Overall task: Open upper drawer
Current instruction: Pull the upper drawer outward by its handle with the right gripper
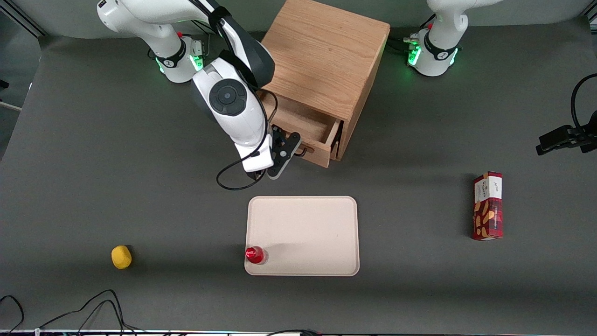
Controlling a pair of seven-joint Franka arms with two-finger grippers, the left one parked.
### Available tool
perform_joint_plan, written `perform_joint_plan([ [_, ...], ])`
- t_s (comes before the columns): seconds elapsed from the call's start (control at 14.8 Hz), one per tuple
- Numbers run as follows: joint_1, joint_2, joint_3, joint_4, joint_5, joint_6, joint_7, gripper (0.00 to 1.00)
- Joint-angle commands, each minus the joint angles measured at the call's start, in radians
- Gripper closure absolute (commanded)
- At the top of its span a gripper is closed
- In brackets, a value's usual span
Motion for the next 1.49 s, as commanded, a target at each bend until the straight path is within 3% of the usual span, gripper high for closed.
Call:
perform_joint_plan([
  [0.0, 0.013, 0.025, -0.039, 0.038, -0.001, 0.008, -0.055, 0.0],
  [0.34, 0.008, 0.027, -0.098, 0.054, 0.005, 0.024, -0.099, 0.0],
  [1.42, -0.073, 0.087, -0.13, 0.089, 0.008, 0.183, -0.126, 0.0],
])
